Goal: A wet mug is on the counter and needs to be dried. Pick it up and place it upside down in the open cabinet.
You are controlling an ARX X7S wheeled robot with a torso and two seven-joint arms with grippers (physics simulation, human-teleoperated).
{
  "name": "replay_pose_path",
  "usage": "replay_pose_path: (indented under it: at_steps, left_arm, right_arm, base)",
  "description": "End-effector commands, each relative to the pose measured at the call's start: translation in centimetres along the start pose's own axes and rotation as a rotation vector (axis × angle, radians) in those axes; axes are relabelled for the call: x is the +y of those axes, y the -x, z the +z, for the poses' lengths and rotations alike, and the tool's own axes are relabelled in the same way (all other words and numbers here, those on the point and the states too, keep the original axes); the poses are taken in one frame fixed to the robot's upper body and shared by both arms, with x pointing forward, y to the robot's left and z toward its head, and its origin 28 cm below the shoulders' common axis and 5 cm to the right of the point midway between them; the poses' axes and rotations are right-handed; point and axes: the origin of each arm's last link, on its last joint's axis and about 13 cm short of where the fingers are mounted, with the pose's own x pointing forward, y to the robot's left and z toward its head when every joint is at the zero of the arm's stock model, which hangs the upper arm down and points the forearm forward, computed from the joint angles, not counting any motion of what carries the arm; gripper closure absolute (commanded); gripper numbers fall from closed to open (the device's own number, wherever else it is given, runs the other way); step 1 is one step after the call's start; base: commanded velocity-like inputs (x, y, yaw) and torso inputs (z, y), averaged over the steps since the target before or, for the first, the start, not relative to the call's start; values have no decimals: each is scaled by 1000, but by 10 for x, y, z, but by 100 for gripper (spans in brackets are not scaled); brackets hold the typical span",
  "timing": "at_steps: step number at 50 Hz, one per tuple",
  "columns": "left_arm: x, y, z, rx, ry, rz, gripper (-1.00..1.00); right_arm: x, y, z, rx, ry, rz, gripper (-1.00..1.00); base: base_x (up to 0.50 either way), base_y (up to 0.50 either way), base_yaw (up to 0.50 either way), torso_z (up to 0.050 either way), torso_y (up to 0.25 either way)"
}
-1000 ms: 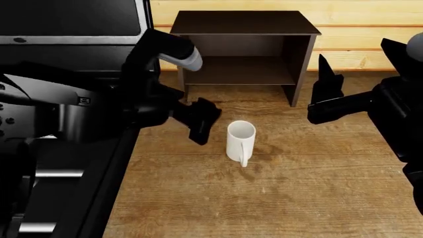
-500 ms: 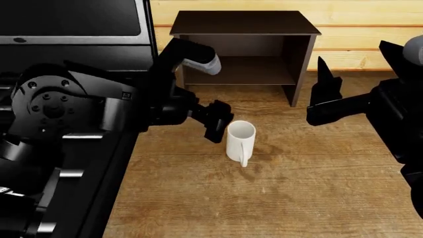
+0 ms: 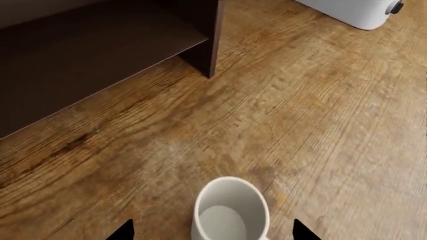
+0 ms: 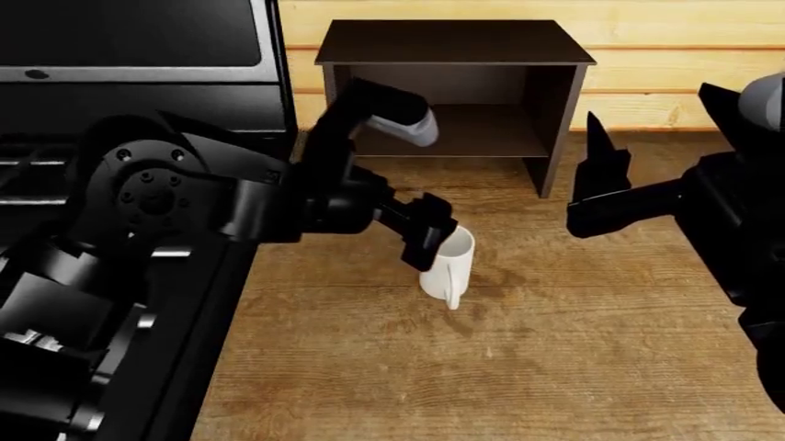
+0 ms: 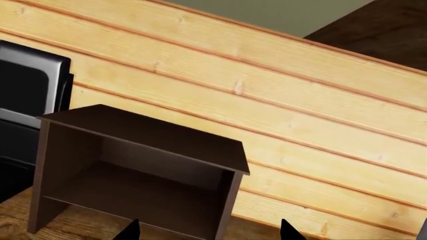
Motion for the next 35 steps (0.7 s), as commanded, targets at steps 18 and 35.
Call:
replay_pose_path:
  at_steps: [18,35]
  left_arm:
    - [1,-25,-8,54,15,-54,-100]
    - [4,-36,-9,63,19,-67,-100]
  right_arm:
    - [1,-1,-4,8,2,5,-100]
    - [0,1,-7,19,0,1,-100]
  base:
    - [0,0,0,0,0]
    - [0,0,0,0,0]
